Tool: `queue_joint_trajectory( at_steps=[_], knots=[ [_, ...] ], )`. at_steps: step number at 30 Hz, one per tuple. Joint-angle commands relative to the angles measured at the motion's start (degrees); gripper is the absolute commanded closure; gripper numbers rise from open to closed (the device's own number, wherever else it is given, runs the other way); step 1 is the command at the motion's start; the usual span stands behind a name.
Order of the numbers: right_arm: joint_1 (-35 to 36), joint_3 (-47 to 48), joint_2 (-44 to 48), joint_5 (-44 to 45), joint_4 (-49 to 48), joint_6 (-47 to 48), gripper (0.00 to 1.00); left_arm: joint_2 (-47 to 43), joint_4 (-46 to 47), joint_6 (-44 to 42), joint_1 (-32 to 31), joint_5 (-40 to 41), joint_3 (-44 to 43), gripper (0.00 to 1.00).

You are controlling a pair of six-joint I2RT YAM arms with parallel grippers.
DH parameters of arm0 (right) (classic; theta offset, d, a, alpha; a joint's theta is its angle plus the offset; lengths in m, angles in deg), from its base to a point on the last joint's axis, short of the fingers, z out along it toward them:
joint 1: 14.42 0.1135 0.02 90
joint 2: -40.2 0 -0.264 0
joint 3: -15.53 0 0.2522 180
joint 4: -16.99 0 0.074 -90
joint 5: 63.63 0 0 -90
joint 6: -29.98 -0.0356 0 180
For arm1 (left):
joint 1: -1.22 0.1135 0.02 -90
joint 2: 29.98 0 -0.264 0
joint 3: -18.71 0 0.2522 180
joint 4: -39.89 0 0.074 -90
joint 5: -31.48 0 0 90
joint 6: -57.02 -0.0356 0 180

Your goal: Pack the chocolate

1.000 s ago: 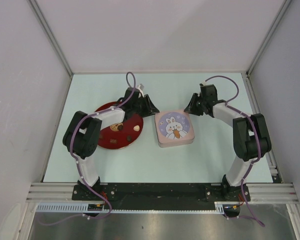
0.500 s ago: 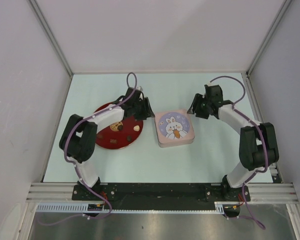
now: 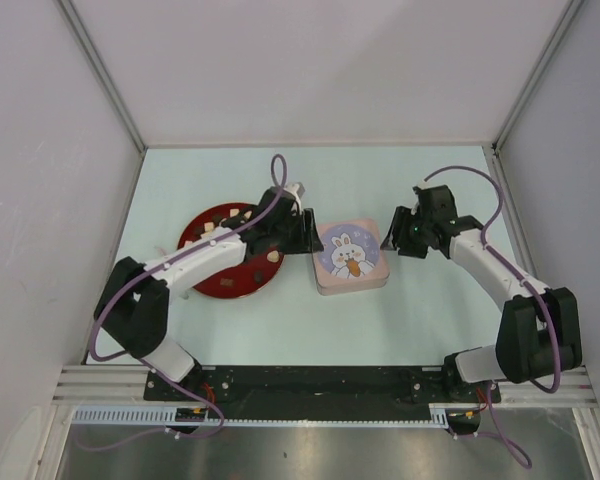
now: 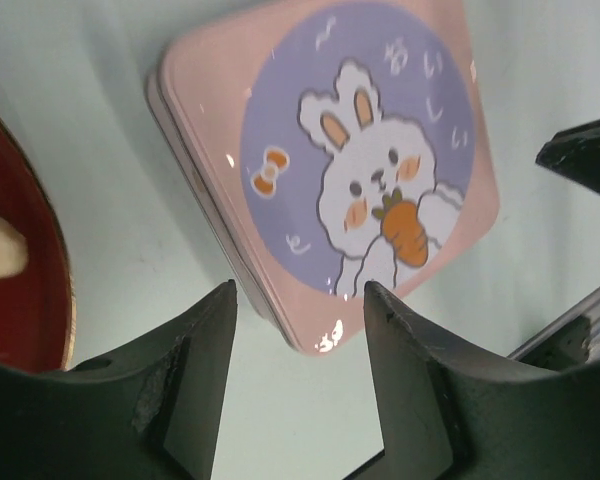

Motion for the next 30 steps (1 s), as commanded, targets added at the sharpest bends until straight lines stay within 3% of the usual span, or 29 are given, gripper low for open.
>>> queue_joint_trajectory(
  at_steps=[1,13,23,27,30],
  knots=[
    [0.5,-4.86,3.19,-1.49,0.26,-1.11,0.45,-1.27,-2.03,-1.82,-3.99,0.83,1.82,0.41],
    [0.85,-14.1,3.37,-1.94,-4.49,-3.4,0.54,2.07,-3.71,-2.09,-7.52,3.64,3.31,0.41],
    [-0.47,-18.14,1.69,1.23,-3.27,-3.57,0.71,2.08,-4.5,-0.94,-8.31,4.87,4.11,0.42],
    [-1.87,-16.66,4.94,-0.7,-3.35,-3.13,0.68,-0.29,-5.2,-1.03,-7.79,7.23,2.62,0.42],
    [-3.36,-14.37,9.07,-0.8,-2.48,-2.43,0.57,-3.19,-5.73,-1.03,-5.86,9.07,1.56,0.42]
  ],
)
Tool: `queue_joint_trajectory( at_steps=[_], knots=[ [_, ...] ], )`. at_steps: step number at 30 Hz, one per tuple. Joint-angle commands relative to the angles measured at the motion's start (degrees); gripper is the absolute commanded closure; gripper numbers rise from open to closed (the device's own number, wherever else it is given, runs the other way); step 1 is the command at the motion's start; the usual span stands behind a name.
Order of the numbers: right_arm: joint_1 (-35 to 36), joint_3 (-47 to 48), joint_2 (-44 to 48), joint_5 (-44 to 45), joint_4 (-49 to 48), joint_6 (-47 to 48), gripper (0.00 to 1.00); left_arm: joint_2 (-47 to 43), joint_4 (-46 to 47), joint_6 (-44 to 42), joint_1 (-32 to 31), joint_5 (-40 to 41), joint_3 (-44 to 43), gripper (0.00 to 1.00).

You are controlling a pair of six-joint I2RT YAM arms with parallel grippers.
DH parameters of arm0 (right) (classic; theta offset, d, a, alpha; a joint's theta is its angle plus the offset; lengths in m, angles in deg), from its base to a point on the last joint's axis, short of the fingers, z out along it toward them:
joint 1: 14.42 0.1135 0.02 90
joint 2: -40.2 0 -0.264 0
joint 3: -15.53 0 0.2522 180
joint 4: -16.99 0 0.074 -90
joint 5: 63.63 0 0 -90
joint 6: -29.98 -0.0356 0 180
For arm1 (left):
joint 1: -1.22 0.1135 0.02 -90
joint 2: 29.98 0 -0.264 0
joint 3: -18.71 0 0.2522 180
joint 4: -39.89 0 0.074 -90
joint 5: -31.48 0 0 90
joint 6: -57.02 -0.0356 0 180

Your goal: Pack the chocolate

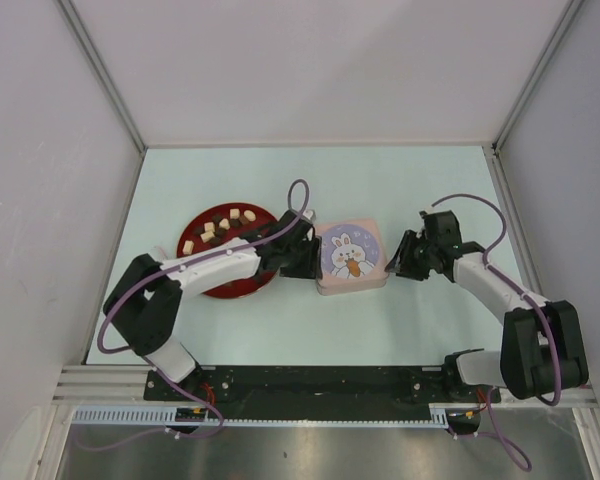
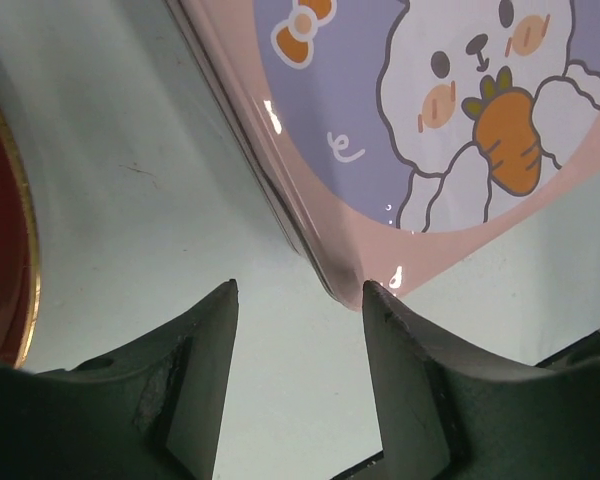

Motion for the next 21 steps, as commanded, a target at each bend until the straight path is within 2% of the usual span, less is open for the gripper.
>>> queue_joint_trajectory(
  at_steps=[1,7,13,15,19,20,21],
  knots=[
    [-2.38,2.76,4.81,3.75,5.61,2.49,0.54,-6.83,-0.68,-0.2,2.69,4.02,-2.75,0.42],
    [-6.42,11.38,11.32,8.31,10.53,4.95,0.36,-17.26,-3.13,-1.17,11.12,7.08,-3.1,0.4],
    [-10.03,19.12,16.24,15.17,15.36,7.76,0.06,-29.22,-8.92,-7.66,19.56,15.33,-6.96,0.34],
    [-11.25,21.76,17.82,18.33,16.25,8.99,0.02,-31.78,-10.34,-11.0,22.03,17.98,-9.33,0.32],
    [-13.64,26.06,21.69,23.94,16.17,11.63,0.0,-38.2,-12.8,-18.47,22.56,28.69,-14.68,0.11],
    [-13.55,26.94,22.22,25.36,16.08,12.15,0.0,-40.39,-13.24,-21.01,22.56,33.5,-15.57,0.02],
    [-13.46,29.13,23.0,26.59,16.07,12.68,0.0,-41.54,-13.34,-21.99,22.56,35.64,-16.36,0.0]
  ],
)
